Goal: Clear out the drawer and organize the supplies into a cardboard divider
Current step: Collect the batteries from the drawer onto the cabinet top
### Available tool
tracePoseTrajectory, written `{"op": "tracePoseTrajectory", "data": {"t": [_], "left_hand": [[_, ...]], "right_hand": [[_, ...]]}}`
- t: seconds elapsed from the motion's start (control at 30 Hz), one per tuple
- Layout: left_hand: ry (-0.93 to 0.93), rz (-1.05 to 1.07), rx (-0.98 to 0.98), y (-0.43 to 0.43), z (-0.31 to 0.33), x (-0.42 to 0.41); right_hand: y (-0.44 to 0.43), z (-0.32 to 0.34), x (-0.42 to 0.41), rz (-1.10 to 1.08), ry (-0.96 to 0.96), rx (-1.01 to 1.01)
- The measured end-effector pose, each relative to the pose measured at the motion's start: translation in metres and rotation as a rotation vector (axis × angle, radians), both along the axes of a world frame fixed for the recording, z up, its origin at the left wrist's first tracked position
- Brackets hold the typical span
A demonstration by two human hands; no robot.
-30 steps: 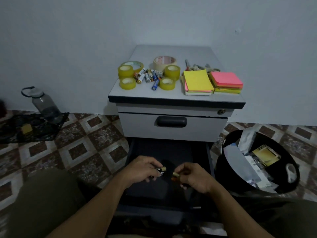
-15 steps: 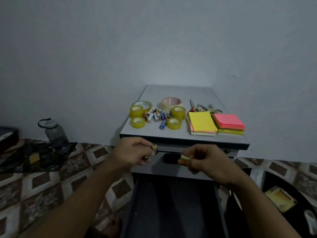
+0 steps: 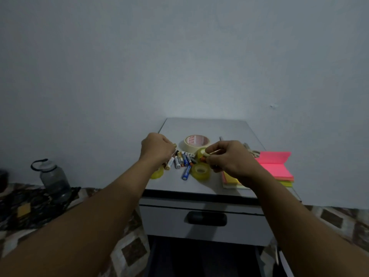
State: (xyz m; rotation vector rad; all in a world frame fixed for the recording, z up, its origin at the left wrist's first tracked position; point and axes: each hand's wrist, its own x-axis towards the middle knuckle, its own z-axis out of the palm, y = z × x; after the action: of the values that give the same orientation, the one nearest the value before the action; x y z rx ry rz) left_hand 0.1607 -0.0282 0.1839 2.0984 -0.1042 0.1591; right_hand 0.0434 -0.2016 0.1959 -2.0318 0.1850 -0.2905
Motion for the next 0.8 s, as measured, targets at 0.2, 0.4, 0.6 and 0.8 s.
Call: {"op": "tracePoseTrajectory", "data": {"t": [0.2,0.4,0.6,0.8], "left_hand": [[-0.028,0.031,0.322,-0.016,-0.006,0.014],[-0.071,-0.005,0.555,-0.017,-0.004,0.012],[-0.049,-0.033,0.659,-0.017,0.001,0.007],[-0.036,-0.051,0.633,-0.016,0.005,0.006]], "right_hand": [[-0.002,-0.009,0.007,0.023,0.01,-0.009],[-0.001,-0.01,0.007,0.024,0.009,-0.007],[0.0,-0.008,0.007,0.027,-0.001,-0.007],[0.0,-0.005,0.008,0.013,-0.021,-0.032]]}}
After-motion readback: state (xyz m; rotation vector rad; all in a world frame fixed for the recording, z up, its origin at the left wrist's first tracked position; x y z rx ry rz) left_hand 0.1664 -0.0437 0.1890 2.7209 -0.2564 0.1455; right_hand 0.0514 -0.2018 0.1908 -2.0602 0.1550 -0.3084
